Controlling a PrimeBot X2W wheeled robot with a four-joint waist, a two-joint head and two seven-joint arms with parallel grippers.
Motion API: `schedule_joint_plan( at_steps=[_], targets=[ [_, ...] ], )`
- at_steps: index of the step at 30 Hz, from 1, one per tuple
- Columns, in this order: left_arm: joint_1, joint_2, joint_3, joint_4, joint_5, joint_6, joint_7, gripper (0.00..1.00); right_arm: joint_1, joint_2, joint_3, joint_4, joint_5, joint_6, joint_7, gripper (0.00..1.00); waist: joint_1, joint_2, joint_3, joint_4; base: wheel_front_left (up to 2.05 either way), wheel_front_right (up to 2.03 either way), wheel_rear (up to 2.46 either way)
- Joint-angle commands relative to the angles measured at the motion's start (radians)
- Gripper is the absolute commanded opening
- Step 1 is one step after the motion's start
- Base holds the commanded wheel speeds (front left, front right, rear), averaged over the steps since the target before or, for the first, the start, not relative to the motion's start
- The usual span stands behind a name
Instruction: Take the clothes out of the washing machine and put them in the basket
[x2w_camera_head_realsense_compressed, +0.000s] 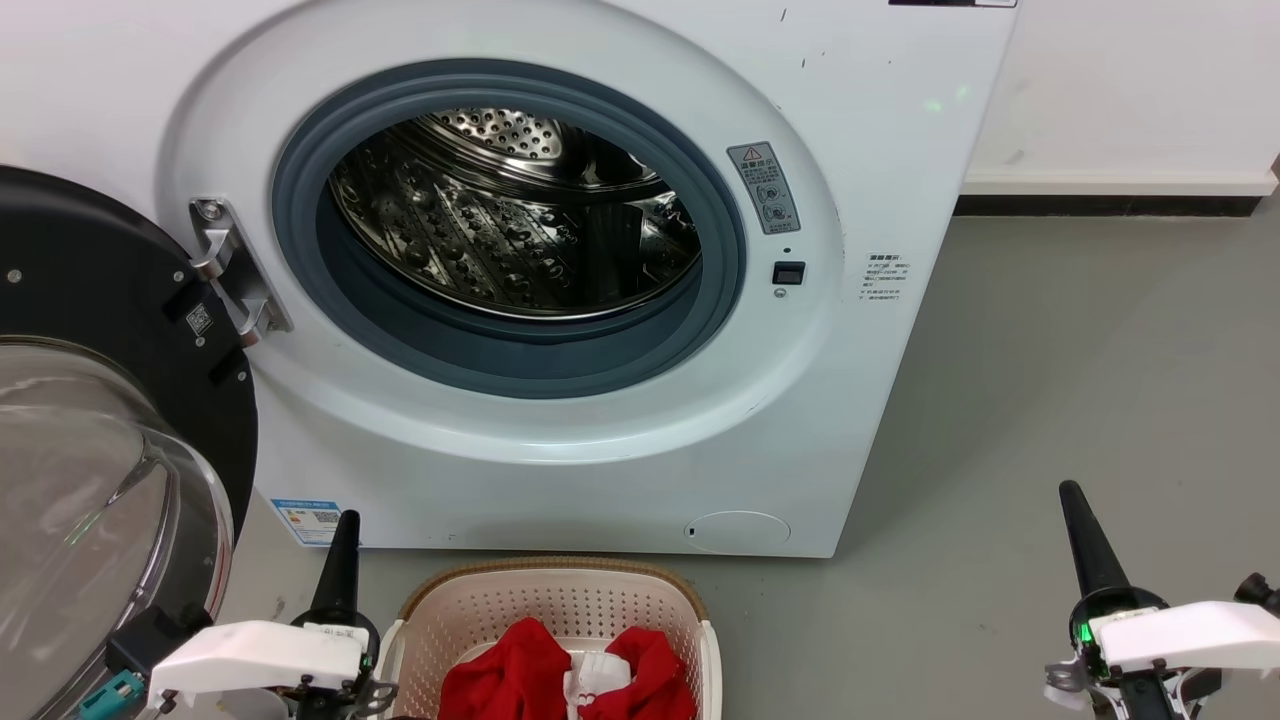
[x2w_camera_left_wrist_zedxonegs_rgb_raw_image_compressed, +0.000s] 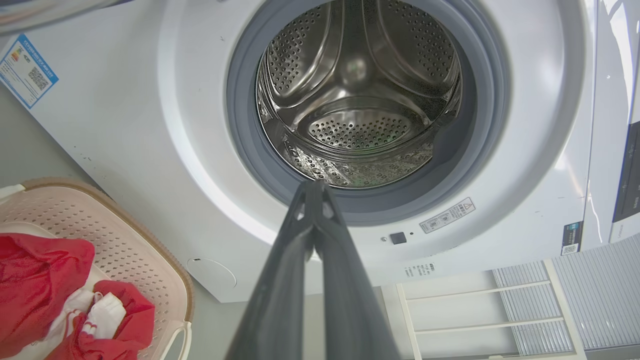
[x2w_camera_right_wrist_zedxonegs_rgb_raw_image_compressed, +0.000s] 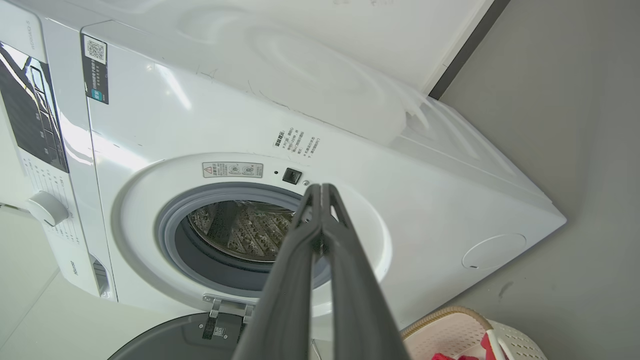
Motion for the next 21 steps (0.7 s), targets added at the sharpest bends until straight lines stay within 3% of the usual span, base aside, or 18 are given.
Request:
schedule_joint_plan(
  at_steps=[1, 21],
  targets=[
    [-0.026, 0.000, 0.006, -0.002, -0.035, -0.006, 0.009, 0.00, -0.028, -0.007, -0.004, -0.001, 0.035, 0.000, 0.009, 0.00, 0.0000, -0.0001, 0.000, 0.000, 0.00, 0.00, 0.00],
    [-0.050, -0.001, 0.017, 0.023, -0.216, -0.023, 0.052, 0.00, -0.053, -0.004, -0.014, 0.022, 0.212, 0.000, 0.056, 0.00, 0.0000, -0.0001, -0.001, -0.003, 0.00, 0.00, 0.00]
  ],
)
